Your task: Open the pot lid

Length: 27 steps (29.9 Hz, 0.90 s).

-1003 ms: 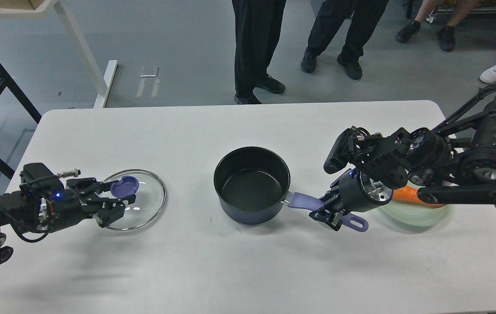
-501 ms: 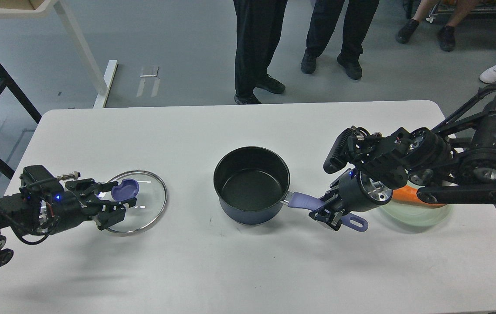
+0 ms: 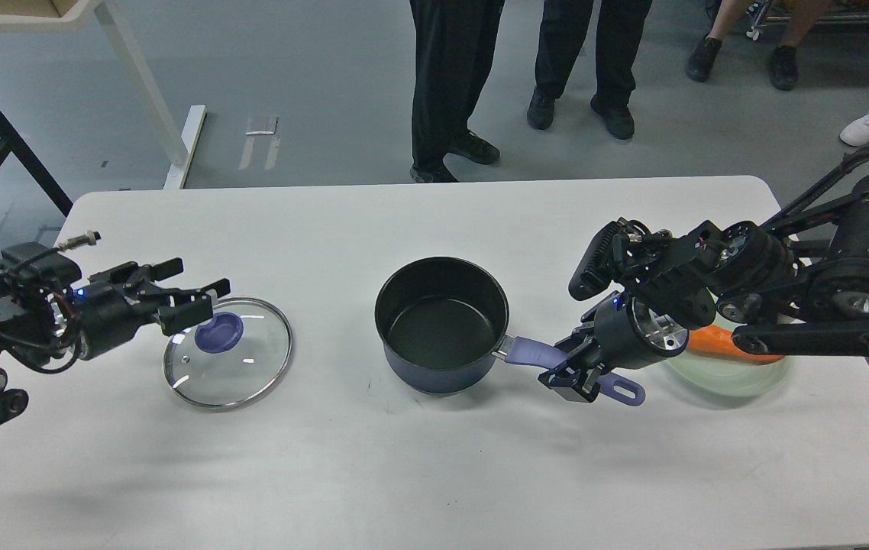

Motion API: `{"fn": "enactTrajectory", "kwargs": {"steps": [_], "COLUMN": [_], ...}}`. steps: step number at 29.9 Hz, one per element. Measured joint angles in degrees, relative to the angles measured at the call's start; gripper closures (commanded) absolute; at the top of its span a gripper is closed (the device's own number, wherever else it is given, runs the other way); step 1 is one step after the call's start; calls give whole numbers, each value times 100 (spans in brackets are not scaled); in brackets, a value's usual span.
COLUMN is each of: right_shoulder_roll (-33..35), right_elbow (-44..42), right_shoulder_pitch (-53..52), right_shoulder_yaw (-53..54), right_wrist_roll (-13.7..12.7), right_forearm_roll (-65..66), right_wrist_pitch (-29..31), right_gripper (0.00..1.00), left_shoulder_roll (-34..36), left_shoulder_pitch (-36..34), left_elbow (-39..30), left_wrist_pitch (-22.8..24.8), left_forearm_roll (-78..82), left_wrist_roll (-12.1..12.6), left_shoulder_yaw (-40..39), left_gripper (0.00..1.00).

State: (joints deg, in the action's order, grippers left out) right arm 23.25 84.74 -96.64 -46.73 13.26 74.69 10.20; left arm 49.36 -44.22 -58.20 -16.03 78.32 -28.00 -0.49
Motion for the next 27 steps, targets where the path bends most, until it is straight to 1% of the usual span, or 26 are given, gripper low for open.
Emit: {"fn": "enactTrajectory", "kwargs": {"steps": [1, 7, 9, 12, 15, 18, 24, 27], "right_shoulder_roll": [2, 140, 313, 757, 1251, 1533, 1707, 1721], "right_elbow": [-2, -70, -129, -254, -338, -530, -1013, -1208], "right_shoulder_pitch": [0, -16, -13, 103, 459, 989, 2316, 2912], "right_shoulder_yaw": [6, 220, 515, 1148, 1971, 2998, 5091, 5829], "right_wrist_roll": [1, 4, 19, 24, 28, 28, 28, 28], "right_forearm_roll": [-76, -503, -723, -1113, -1293, -1342, -1419, -1720], "right_wrist_pitch": [-5, -29, -22, 8, 22, 23, 9, 7], "right_gripper": [3, 2, 1, 1, 1, 1, 0, 0], "left_shoulder_roll": [1, 74, 78, 75, 46, -2, -102, -377], "left_shoulder_pitch": [-38, -238, -303, -376, -459, -626, -742, -750], "left_elbow": [1, 2, 2, 2, 2, 2, 50, 254], "left_wrist_pitch": [8, 36, 44, 144, 274, 337, 556, 703], "left_forearm_roll": [-197, -1217, -1722, -2537, -3365, -4286, -5667, -6165], "left_wrist_roll": [0, 0, 0, 0, 1, 0, 1, 1], "left_shoulder_yaw": [0, -50, -53, -57, -63, -81, -376, -460], "left_gripper": [1, 1, 1, 1, 1, 1, 1, 1]}}
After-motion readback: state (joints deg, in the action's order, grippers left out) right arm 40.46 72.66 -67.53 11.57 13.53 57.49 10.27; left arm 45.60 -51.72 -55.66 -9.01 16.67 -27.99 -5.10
